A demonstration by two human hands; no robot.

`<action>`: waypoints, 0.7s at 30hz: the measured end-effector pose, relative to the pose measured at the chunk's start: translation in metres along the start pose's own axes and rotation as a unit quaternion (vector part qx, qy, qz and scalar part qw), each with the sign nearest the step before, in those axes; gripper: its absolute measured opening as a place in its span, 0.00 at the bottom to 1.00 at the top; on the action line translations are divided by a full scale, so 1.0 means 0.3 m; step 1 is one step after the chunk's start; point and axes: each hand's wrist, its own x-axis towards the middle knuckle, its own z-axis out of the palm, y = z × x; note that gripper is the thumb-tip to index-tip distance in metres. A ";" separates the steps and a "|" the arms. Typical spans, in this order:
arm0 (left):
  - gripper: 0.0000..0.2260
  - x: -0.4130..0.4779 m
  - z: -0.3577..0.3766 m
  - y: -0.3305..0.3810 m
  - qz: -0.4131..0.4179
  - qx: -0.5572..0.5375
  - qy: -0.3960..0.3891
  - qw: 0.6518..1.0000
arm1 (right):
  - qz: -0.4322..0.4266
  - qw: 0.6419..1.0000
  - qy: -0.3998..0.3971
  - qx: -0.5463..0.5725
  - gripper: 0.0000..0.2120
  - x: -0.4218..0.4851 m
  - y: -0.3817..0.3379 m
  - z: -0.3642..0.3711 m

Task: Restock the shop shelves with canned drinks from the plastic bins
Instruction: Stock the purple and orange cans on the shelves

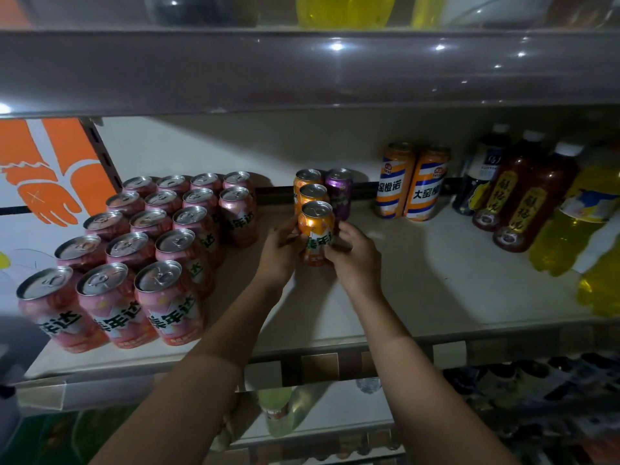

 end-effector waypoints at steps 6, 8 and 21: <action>0.11 -0.020 0.004 0.018 -0.001 0.025 0.003 1.000 | -0.012 1.000 0.008 -0.002 0.24 -0.011 0.005 0.006; 0.10 -0.016 0.004 0.015 -0.005 0.030 0.000 1.000 | -0.013 1.000 0.012 0.004 0.24 -0.012 0.006 0.007; 0.21 -0.214 0.411 0.215 0.098 -0.034 0.042 0.994 | 0.009 0.990 0.103 0.094 0.27 -0.114 -0.045 -0.431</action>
